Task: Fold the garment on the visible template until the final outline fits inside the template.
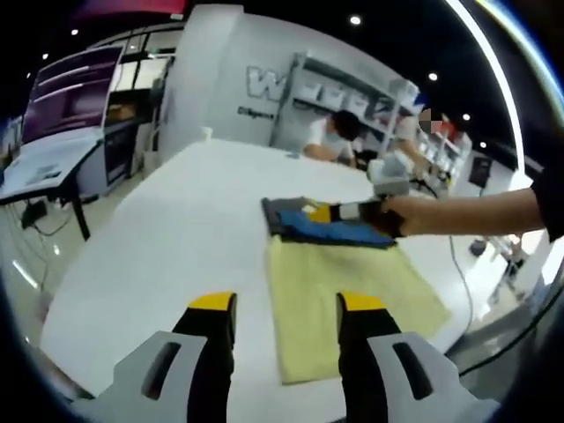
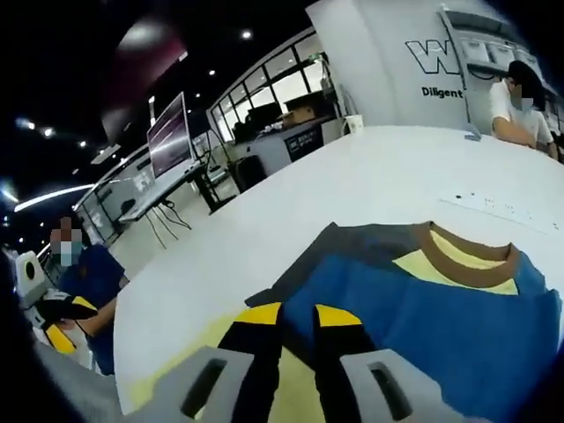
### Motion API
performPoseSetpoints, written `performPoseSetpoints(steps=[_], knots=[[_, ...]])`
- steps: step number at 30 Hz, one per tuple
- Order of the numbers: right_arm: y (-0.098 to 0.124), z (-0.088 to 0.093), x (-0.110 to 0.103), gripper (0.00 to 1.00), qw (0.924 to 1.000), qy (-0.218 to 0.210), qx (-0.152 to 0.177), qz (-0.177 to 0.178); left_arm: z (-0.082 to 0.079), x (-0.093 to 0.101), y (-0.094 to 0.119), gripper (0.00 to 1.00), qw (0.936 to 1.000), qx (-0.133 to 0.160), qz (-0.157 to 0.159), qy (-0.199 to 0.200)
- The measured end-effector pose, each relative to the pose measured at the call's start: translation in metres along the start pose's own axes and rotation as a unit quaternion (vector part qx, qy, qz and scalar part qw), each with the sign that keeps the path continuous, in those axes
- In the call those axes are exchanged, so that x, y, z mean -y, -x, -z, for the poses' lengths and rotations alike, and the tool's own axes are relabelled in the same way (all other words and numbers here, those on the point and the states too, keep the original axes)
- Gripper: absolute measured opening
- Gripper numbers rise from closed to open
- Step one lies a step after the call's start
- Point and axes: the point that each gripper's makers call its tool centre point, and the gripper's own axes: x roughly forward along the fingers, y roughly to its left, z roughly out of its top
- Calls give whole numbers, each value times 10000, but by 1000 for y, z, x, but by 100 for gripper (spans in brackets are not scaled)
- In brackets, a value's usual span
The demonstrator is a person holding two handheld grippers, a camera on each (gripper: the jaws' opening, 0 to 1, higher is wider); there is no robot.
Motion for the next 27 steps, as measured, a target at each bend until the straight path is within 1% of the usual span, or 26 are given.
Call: performPoseSetpoints(steps=[2, 3, 5, 9, 10, 11, 13, 15, 17, 18, 19, 21, 22, 23, 24, 25, 26, 27], knots=[[1, 0, 2, 9, 9999, 74, -23, 69, 0, 0, 0, 40, 10000, 2, 7, -7], [6, 1, 2, 9, 9999, 140, -38, 61, -1, 0, -1, 40, 10000, -3, 7, -19], [11, 1, 5, 10, 9999, 118, -32, 59, 0, 0, -2, 40, 10000, -23, 11, -25], [22, 2, 10, 12, 9996, 249, -20, 140, 4, -2, -4, 40, 9997, -169, -31, -196], [25, 3, 13, 12, 9996, 251, -29, 161, 6, -4, -5, 40, 9993, -226, -41, -284], [32, 7, 13, 13, 9995, 231, -20, 206, 8, -5, -6, 40, 9991, -261, -40, -321], [38, 10, 18, 13, 9995, 188, -27, 236, 12, -5, -7, 40, 9986, -384, -28, -373], [44, 14, 21, 13, 9994, 170, -28, 288, 13, -4, -8, 40, 9984, -417, -37, -391], [55, 19, 28, 14, 9993, 53, 2, 379, 16, -4, -8, 41, 9982, -450, -6, -401], [57, 19, 30, 14, 9992, 31, 9, 396, 18, -4, -9, 41, 9981, -460, 9, -403], [68, 23, 33, 14, 9988, -39, 39, 484, 23, -5, -11, 41, 9975, -563, 33, -420], [78, 27, 41, 14, 9982, -40, 19, 600, 25, -4, -11, 41, 9968, -623, 52, -492], [83, 29, 44, 14, 9976, 2, -49, 684, 27, -4, -12, 41, 9959, -705, 91, -552], [90, 30, 49, 14, 9967, 205, -128, 779, 28, -4, -13, 42, 9952, -749, 117, -613], [93, 29, 50, 15, 9962, 335, -125, 799, 29, -4, -14, 42, 9949, -755, 130, -654], [103, 26, 44, 15, 9964, 294, -75, 788, 30, -3, -16, 42, 9934, -817, 186, -789], [107, 25, 45, 17, 9966, 259, -40, 782, 30, -1, -17, 42, 9928, -839, 211, -823], [108, 27, 53, 20, 9962, 222, 41, 836, 29, -1, -19, 43, 9926, -846, 253, -834]])
